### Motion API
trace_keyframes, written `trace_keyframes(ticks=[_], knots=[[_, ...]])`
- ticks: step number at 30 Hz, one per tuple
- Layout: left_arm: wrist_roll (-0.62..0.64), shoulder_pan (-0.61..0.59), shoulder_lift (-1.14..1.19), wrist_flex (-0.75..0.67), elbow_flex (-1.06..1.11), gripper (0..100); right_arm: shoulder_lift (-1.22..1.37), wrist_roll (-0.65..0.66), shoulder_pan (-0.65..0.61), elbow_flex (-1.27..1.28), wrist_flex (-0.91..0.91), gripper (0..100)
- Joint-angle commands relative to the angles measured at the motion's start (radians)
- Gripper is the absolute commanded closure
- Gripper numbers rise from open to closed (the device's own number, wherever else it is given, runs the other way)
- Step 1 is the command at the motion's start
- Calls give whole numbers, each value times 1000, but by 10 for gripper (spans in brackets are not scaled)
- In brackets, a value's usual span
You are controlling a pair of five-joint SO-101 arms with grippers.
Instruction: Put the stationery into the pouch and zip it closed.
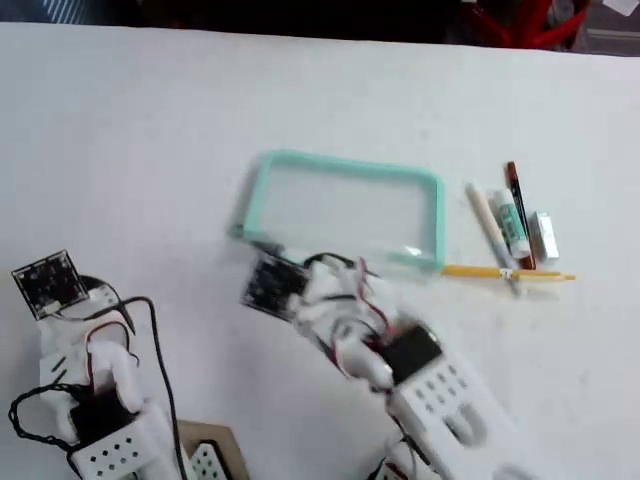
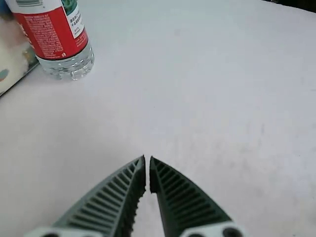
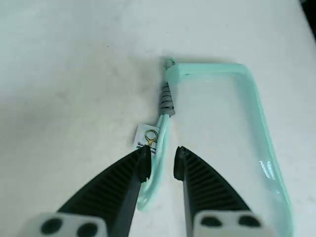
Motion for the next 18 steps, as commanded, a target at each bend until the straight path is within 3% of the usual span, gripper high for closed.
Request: trace_keyframes(ticks=[1, 5, 12, 18], knots=[[-9, 36, -10, 5, -48, 914, 407, -107, -51, -278, 8, 907], [0, 39, -10, 5, -20, 760, 750, -247, -70, -500, 36, 906], [28, 39, -10, -2, -15, 766, 1179, -293, -67, -896, 257, 906], [28, 39, -10, -2, -14, 766, 1303, -295, -28, -1083, 329, 883]])
